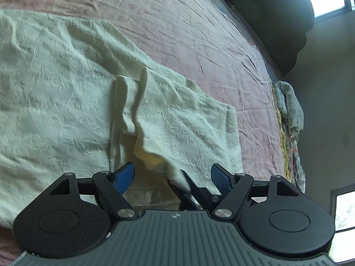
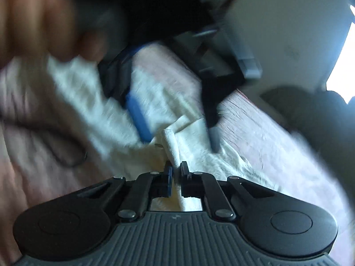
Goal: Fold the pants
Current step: 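Fold the leg end over with the left gripper and pinch the folded edge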
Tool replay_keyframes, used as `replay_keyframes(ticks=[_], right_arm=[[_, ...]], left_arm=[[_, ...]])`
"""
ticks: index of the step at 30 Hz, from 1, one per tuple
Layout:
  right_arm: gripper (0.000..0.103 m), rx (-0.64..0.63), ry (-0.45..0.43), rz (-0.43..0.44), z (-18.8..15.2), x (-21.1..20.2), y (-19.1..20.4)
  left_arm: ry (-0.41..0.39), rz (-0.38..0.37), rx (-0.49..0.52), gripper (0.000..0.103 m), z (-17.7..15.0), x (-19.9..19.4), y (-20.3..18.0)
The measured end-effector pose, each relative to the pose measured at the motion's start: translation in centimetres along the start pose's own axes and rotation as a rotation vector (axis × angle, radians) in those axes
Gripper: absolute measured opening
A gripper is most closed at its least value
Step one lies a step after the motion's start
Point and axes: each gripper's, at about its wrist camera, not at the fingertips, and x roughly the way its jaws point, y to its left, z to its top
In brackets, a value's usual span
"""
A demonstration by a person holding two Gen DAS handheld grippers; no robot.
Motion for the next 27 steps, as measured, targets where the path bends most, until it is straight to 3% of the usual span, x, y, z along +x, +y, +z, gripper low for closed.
replay_keyframes(ticks=[3, 4, 5, 6, 7, 12, 15, 18, 21, 24, 27], right_arm=[[0.007, 0.157, -0.032, 0.073, 0.0, -0.6, -2.6], [0.007, 0.186, -0.036, 0.092, -0.1, -0.7, -3.1], [0.007, 0.206, -0.038, 0.105, -0.2, -0.7, -3.4], [0.007, 0.221, -0.037, 0.12, -0.2, -0.6, -3.6], [0.007, 0.228, -0.034, 0.135, -0.2, -0.5, -3.5], [0.006, 0.213, -0.054, 0.18, 0.4, -0.2, -2.4], [0.006, 0.187, -0.05, 0.2, 0.7, 0.5, -1.7], [0.008, 0.193, 0.039, 0.224, -0.2, 2.3, -1.5], [0.011, 0.235, 0.068, 0.258, -0.7, 1.6, -2.6], [0.011, 0.331, 0.002, 0.324, -0.7, -0.6, -5.7], [0.011, 0.404, 0.015, 0.232, -1.2, -0.2, -7.8]], left_arm=[[-0.007, -0.033, -0.08, 0.072, 0.7, 1.5, 1.0], [-0.012, -0.048, -0.117, 0.063, 0.8, 2.0, 1.4], [-0.014, -0.073, -0.15, 0.033, 0.9, 2.5, 1.8], [-0.01, -0.087, -0.176, 0.013, 1.0, 2.9, 2.1], [-0.022, -0.079, -0.186, 0.01, 0.9, 2.9, 2.3], [-0.16, 0.034, -0.047, 0.007, -0.2, 0.1, 1.0], [-0.139, 0.068, -0.027, 0.006, -0.3, 0.1, 1.4], [-0.09, 0.087, -0.075, 0.006, -0.6, 1.6, 3.0], [-0.114, 0.081, -0.068, 0.006, -0.9, 1.4, 3.2], [-0.122, 0.093, -0.05, 0.006, -1.0, 1.2, 3.1], [-0.144, 0.128, -0.004, 0.006, -1.5, 1.3, 2.1]])
